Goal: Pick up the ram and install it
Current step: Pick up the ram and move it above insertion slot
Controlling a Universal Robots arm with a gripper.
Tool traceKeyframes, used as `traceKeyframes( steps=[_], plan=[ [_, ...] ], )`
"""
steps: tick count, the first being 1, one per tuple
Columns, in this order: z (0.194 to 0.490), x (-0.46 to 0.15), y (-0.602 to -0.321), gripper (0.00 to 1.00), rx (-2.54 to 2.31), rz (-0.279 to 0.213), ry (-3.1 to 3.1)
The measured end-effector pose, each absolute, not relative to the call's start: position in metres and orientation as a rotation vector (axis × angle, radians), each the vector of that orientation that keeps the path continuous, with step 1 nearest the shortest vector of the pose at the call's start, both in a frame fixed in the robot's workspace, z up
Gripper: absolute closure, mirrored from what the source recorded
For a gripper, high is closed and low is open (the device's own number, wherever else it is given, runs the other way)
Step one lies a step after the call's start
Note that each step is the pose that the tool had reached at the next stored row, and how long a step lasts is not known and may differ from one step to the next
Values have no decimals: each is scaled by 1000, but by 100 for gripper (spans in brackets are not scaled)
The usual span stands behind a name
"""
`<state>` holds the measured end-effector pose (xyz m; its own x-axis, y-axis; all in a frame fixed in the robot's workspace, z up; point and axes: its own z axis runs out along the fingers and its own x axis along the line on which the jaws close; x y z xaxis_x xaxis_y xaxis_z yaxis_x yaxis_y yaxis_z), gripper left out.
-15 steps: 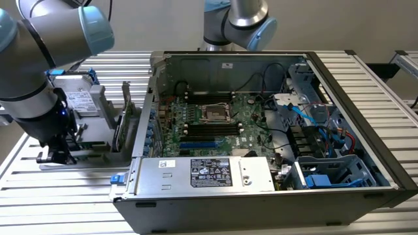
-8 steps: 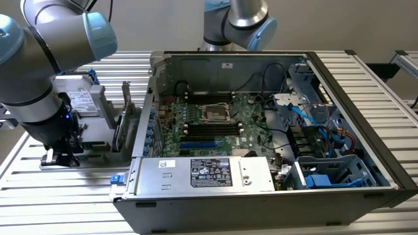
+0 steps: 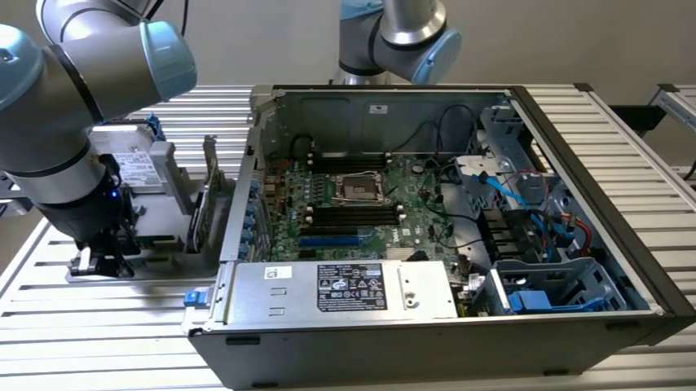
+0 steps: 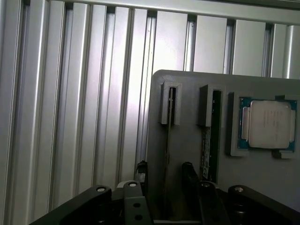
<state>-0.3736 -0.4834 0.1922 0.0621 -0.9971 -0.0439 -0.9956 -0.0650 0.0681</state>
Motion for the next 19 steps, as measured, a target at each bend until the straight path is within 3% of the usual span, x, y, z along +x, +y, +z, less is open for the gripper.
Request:
traceKeyframes(
  steps=[9, 12, 13, 19],
  plan=[
    [192, -374, -483, 57, 2275, -123, -2134],
    [192, -374, -483, 60, 2275, -123, -2134],
    [192, -374, -483, 67, 2275, -123, -2134],
    [192, -374, -483, 69, 2275, -123, -2134]
  ],
)
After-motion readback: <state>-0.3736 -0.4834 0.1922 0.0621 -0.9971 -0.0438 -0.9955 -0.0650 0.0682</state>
